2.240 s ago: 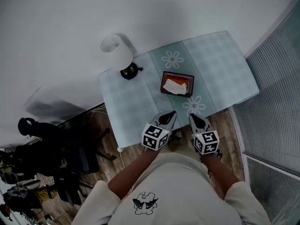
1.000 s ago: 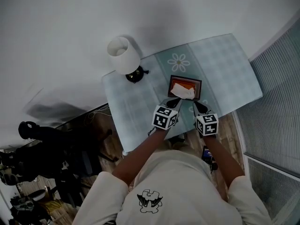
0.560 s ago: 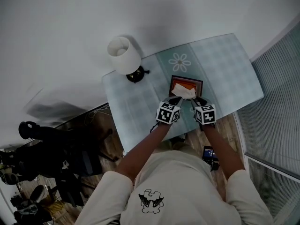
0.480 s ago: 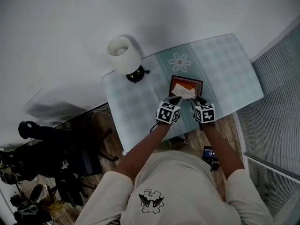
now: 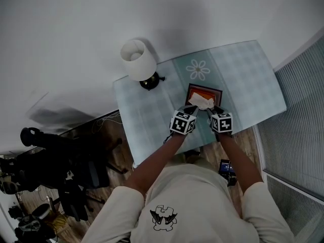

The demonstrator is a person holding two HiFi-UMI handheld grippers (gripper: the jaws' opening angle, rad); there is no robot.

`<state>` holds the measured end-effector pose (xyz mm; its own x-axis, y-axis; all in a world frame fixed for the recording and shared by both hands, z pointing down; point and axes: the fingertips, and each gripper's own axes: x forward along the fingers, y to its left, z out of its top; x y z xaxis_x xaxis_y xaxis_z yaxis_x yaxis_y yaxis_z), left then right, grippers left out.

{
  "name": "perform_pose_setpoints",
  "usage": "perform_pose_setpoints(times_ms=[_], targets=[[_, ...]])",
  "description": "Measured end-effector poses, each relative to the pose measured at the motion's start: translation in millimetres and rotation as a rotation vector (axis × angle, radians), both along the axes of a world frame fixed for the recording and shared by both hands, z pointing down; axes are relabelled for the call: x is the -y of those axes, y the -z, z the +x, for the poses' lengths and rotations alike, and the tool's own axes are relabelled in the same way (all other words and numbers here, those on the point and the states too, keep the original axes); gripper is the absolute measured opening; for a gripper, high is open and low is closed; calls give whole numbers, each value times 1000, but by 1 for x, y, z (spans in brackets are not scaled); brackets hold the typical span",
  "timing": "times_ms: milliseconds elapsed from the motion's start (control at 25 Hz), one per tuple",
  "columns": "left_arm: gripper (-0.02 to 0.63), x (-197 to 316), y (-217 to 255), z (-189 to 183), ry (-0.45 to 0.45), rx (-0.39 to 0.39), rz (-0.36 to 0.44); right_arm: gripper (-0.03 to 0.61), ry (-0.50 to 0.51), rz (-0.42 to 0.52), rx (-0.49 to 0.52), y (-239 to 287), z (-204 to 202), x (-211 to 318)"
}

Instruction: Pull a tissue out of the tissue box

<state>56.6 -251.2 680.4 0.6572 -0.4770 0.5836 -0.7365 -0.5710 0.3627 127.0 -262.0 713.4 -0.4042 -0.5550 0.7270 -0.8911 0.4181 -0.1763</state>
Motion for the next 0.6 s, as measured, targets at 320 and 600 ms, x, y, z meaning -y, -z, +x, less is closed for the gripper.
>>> perform_pose_setpoints(times_ms=[320,600], targets=[[6,-3,0,-5,11,-10,-9,18,19,13,11,5,-10,-1],[6,-6,7,-7,9,-15,9,16,15,43,29,20,-15,-8]])
